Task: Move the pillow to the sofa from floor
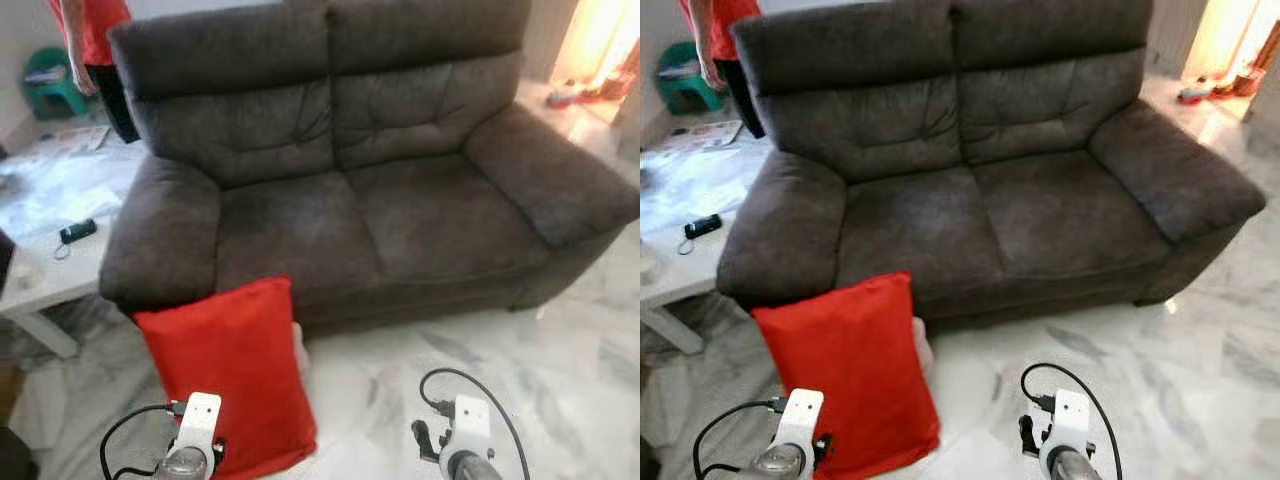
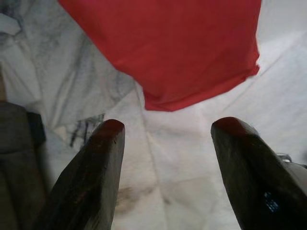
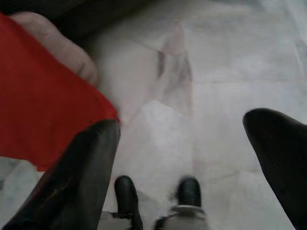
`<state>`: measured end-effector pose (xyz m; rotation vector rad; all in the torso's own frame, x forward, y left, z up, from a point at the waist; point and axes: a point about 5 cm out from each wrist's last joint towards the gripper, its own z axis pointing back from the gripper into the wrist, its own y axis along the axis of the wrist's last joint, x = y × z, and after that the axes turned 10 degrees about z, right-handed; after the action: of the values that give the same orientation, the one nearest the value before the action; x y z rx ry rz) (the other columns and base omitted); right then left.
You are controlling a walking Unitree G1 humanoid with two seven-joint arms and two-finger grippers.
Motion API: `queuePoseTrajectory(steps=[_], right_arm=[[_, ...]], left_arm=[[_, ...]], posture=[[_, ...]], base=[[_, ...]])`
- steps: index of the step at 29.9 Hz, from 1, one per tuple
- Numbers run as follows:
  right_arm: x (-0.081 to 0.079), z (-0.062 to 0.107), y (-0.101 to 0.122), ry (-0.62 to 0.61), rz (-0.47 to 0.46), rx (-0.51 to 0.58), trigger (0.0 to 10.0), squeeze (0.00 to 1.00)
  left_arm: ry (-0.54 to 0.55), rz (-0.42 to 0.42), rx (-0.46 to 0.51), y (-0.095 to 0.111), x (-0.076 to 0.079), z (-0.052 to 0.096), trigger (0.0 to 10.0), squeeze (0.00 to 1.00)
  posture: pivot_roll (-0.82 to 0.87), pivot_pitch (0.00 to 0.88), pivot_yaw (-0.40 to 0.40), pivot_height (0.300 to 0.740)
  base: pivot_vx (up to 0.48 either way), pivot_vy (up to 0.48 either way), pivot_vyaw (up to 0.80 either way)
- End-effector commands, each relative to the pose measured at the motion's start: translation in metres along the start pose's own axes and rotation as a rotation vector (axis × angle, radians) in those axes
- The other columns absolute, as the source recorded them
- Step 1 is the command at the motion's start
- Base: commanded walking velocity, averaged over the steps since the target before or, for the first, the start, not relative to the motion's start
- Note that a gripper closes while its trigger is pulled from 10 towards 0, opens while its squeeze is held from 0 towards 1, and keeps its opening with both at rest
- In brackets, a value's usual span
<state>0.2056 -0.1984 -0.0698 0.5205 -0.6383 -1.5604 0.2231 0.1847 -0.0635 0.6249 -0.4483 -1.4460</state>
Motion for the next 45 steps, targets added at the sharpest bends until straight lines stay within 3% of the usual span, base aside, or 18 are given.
queuePoseTrajectory(steps=[1, 11, 17, 29, 37, 45], right_arm=[[0.000, 0.001, -0.004, 0.000, 0.007, -0.007, 10.0, 0.00], [-0.004, 0.000, -0.003, 0.012, 0.033, -0.009, 10.0, 0.00], [-0.007, 0.000, -0.002, 0.023, 0.026, -0.004, 10.0, 0.00], [-0.009, 0.000, -0.002, 0.045, 0.051, -0.006, 10.0, 0.00], [-0.003, 0.000, 0.002, 0.025, 0.061, 0.018, 10.0, 0.00], [-0.001, 0.001, 0.011, 0.028, 0.099, 0.124, 10.0, 0.00]], left_arm=[[-0.006, -0.012, -0.006, -0.001, 0.000, 0.000, 10.0, 0.00], [-0.009, -0.022, -0.005, 0.001, -0.004, 0.000, 10.0, 0.00], [-0.007, -0.027, -0.003, 0.002, -0.006, 0.000, 10.0, 0.00], [-0.004, -0.012, 0.013, 0.002, -0.007, 0.000, 10.0, 0.00], [-0.057, 0.006, 0.026, 0.004, 0.000, 0.000, 10.0, 0.00], [-0.048, 0.041, 0.175, 0.020, 0.007, 0.001, 10.0, 0.00]], posture=[[-0.07, 0.075, 0.091, 0.740], [-0.08, 0.079, 0.098, 0.740], [-0.09, 0.081, 0.095, 0.740], [-0.15, 0.050, 0.032, 0.740], [-0.14, 0.066, 0.047, 0.740], [-0.13, 0.076, 0.066, 0.740]], base=[[0.000, 0.416, 0.00], [0.000, 0.417, 0.00], [0.000, 0.401, 0.80], [0.000, 0.000, 0.22], [0.000, 0.000, 0.00], [0.000, 0.000, 0.00]])
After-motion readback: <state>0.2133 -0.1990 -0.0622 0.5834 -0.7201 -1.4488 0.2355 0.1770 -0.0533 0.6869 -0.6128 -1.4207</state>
